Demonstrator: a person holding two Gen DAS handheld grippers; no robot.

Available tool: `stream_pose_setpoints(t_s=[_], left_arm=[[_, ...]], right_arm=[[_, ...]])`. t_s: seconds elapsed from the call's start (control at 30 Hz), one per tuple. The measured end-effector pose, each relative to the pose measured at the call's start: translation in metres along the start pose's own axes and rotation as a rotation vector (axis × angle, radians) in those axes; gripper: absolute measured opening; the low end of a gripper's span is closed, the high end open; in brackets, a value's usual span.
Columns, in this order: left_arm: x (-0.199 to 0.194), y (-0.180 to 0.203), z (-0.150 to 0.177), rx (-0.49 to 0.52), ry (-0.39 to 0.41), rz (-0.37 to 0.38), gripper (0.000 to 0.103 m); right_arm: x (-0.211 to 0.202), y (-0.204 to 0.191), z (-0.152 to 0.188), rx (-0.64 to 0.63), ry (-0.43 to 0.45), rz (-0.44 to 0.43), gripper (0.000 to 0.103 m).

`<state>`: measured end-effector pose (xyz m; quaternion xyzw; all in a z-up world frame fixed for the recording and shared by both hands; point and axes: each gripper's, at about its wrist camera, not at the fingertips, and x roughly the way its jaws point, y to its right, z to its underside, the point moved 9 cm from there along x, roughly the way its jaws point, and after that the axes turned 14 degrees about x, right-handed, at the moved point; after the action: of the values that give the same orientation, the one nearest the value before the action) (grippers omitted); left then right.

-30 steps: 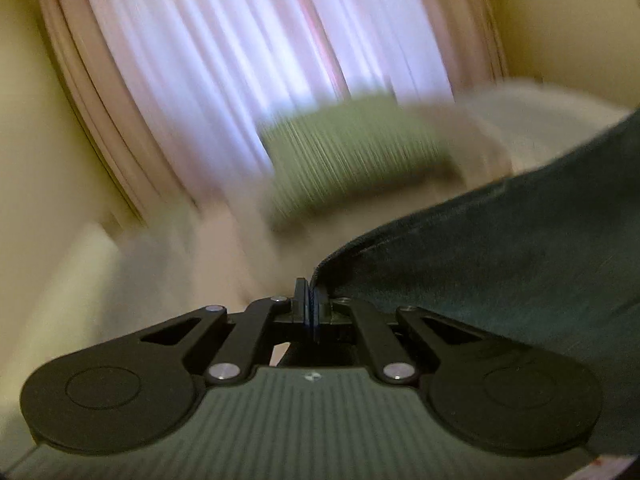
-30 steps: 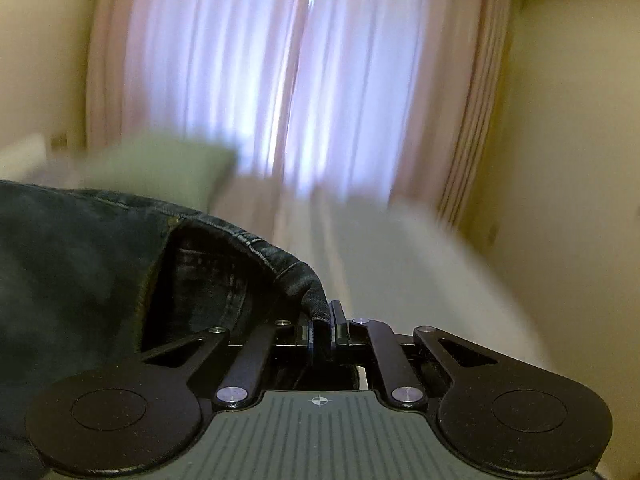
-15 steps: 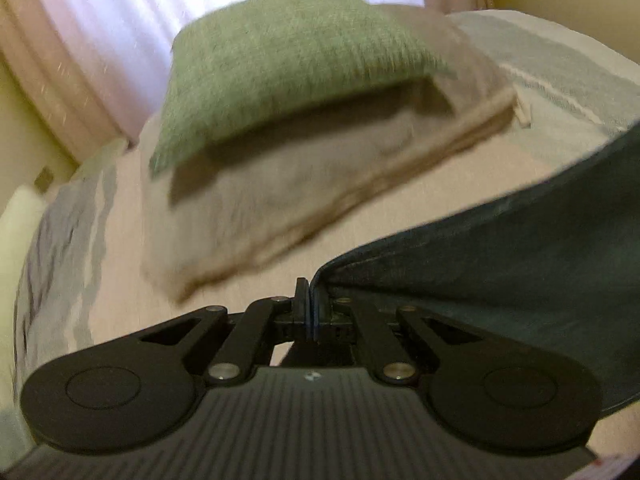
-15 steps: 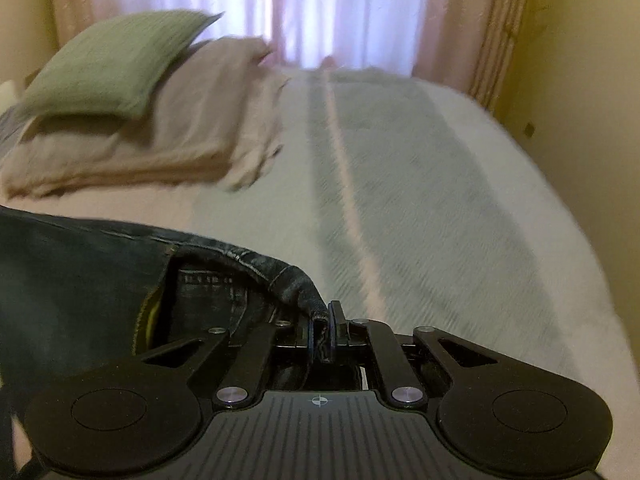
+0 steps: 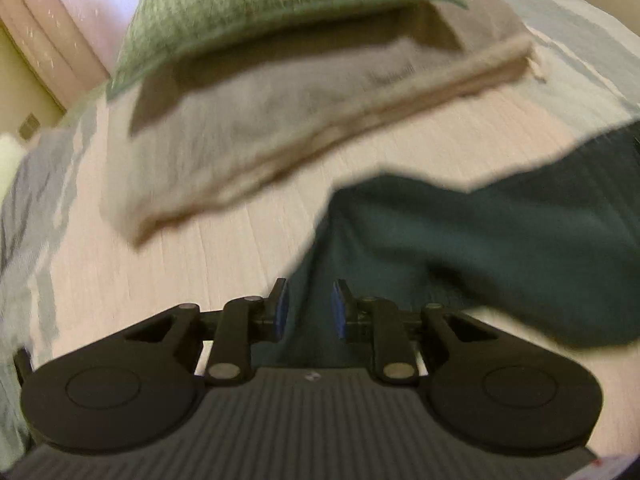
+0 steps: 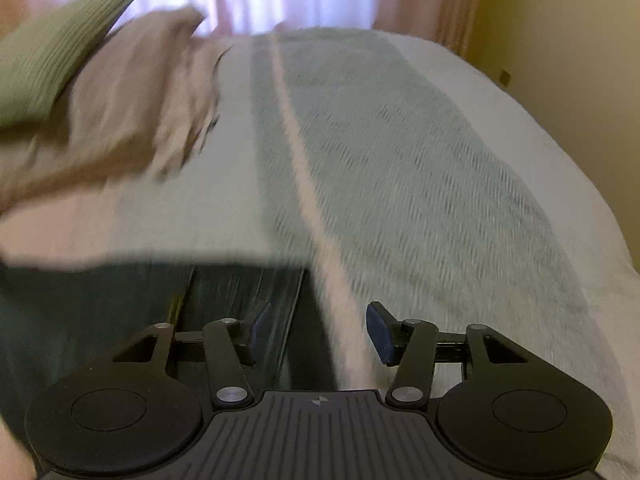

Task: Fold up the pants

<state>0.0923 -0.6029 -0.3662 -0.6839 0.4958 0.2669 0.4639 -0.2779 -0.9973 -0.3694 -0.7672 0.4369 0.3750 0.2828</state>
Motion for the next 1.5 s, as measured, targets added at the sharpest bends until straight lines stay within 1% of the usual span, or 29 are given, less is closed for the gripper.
stream_pose_setpoints(t_s=[0.1, 0.13, 0.2, 0.23, 0.27, 0.3, 0.33, 0.37, 0.4, 0.47, 0.5, 0.53, 0.6, 0.67, 0.73, 0.83, 0.9, 0.97, 1.0, 1.1, 1.13, 1.17, 1.2, 1.23, 1.3, 1.33, 1.37, 1.4, 1.5], left_arm=[[-0.030, 0.017, 0.050, 0.004, -0.028, 0.042, 0.021], [-0.041, 0.021, 0.065, 0.008, -0.036, 0.059, 0.024], [-0.060, 0.033, 0.100, -0.004, -0.054, 0.095, 0.026], [-0.070, 0.039, 0.118, -0.018, -0.054, 0.125, 0.027], [-0.077, 0.043, 0.132, -0.028, -0.049, 0.144, 0.032], [-0.083, 0.047, 0.149, -0.039, -0.050, 0.152, 0.034], [-0.086, 0.049, 0.164, -0.046, -0.060, 0.157, 0.036], [-0.087, 0.051, 0.183, -0.049, -0.073, 0.156, 0.036], [-0.086, 0.050, 0.195, -0.041, -0.081, 0.139, 0.036], [-0.080, 0.045, 0.217, 0.003, -0.086, 0.108, 0.036], [-0.076, 0.040, 0.222, 0.029, -0.080, 0.086, 0.036], [-0.070, 0.032, 0.225, 0.059, -0.071, 0.051, 0.036], [-0.057, 0.008, 0.221, 0.082, -0.043, -0.026, 0.037], [-0.044, -0.021, 0.213, 0.059, -0.025, -0.087, 0.041], [-0.032, -0.046, 0.204, 0.060, -0.009, -0.150, 0.043], [-0.020, -0.060, 0.191, 0.138, -0.003, -0.164, 0.044], [-0.014, -0.062, 0.183, 0.166, -0.002, -0.141, 0.044], [-0.010, -0.062, 0.178, 0.208, -0.024, -0.126, 0.043], [-0.006, -0.060, 0.177, 0.242, -0.048, -0.113, 0.043], [-0.001, -0.060, 0.177, 0.284, -0.076, -0.090, 0.037], [0.001, -0.061, 0.178, 0.292, -0.090, -0.081, 0.020], [0.002, -0.064, 0.180, 0.295, -0.102, -0.061, 0.006], [0.000, -0.068, 0.180, 0.284, -0.102, -0.032, 0.006], [-0.005, -0.073, 0.177, 0.258, -0.091, 0.009, 0.006], [-0.018, -0.095, 0.174, 0.169, -0.058, 0.088, 0.006], [-0.027, -0.115, 0.170, 0.103, -0.038, 0.127, 0.006], [-0.033, -0.133, 0.165, 0.053, -0.025, 0.151, 0.006], [-0.041, -0.160, 0.159, -0.006, -0.010, 0.180, 0.006], [-0.049, -0.235, 0.145, -0.097, 0.002, 0.213, 0.006]], right_arm=[[-0.031, -0.002, 0.050, 0.065, -0.032, -0.017, 0.050], [-0.042, -0.005, 0.063, 0.072, -0.037, -0.014, 0.050], [-0.066, -0.014, 0.090, 0.081, -0.033, -0.011, 0.050], [-0.079, -0.019, 0.105, 0.087, -0.037, -0.014, 0.050], [-0.090, -0.026, 0.119, 0.092, -0.044, -0.014, 0.050], [-0.096, -0.034, 0.131, 0.092, -0.052, -0.014, 0.050], [-0.105, -0.043, 0.145, 0.085, -0.058, -0.018, 0.050], [-0.104, -0.056, 0.155, 0.077, -0.063, -0.024, 0.051], [-0.110, -0.067, 0.166, 0.066, -0.070, -0.028, 0.051], [-0.114, -0.091, 0.187, 0.025, -0.085, -0.046, 0.051], [-0.114, -0.103, 0.195, 0.006, -0.089, -0.051, 0.051], [-0.112, -0.115, 0.202, -0.018, -0.094, -0.058, 0.051], [-0.105, -0.141, 0.212, -0.071, -0.095, -0.073, 0.052], [-0.096, -0.166, 0.218, -0.136, -0.092, -0.092, 0.052], [-0.088, -0.186, 0.222, -0.193, -0.090, -0.098, 0.052], [-0.079, -0.212, 0.224, -0.255, -0.105, -0.134, 0.052], [-0.071, -0.230, 0.224, -0.309, -0.108, -0.174, 0.052], [-0.060, -0.246, 0.223, -0.374, -0.101, -0.204, 0.052], [-0.054, -0.252, 0.222, -0.388, -0.100, -0.211, 0.052], [-0.042, -0.271, 0.215, -0.388, -0.103, -0.244, 0.052], [-0.038, -0.277, 0.212, -0.390, -0.098, -0.238, 0.052], [-0.036, -0.281, 0.210, -0.389, -0.097, -0.232, 0.052], [-0.033, -0.287, 0.207, -0.384, -0.094, -0.225, 0.052], [-0.031, -0.290, 0.205, -0.378, -0.088, -0.212, 0.052], [-0.031, -0.297, 0.198, -0.367, -0.072, -0.183, 0.052], [-0.033, -0.299, 0.194, -0.358, -0.054, -0.168, 0.052], [-0.035, -0.301, 0.190, -0.346, -0.047, -0.153, 0.052], [-0.036, -0.304, 0.189, -0.328, -0.049, -0.135, 0.052], [-0.033, -0.316, 0.189, -0.286, -0.053, -0.094, 0.053]])
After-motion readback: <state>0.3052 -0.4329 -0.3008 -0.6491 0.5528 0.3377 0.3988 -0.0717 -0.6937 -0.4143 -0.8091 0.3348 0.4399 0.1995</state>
